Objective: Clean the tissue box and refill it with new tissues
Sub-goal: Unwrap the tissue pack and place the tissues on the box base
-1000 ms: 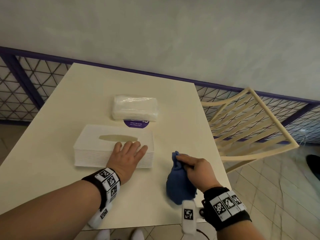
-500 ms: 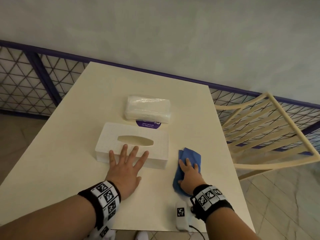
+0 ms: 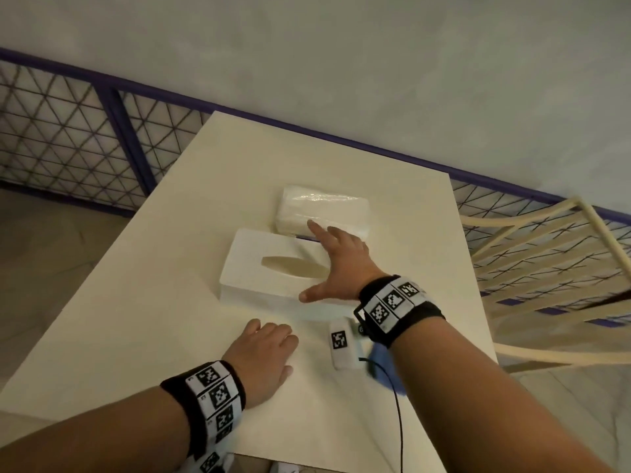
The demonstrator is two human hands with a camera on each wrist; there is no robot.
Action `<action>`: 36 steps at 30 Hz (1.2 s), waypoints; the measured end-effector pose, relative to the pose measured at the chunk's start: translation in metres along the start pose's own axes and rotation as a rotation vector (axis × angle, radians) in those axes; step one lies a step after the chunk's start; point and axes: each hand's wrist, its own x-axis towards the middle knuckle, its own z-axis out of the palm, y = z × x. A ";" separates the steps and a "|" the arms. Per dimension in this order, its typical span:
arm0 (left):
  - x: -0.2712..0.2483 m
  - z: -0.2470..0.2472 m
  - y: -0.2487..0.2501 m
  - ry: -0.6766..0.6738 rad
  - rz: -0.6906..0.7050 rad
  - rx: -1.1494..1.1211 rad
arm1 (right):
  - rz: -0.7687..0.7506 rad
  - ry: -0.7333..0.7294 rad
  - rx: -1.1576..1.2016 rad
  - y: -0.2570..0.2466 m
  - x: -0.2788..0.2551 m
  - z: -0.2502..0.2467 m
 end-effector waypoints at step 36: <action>0.019 -0.002 -0.020 0.002 -0.132 -0.065 | 0.009 -0.254 -0.277 -0.007 0.040 0.017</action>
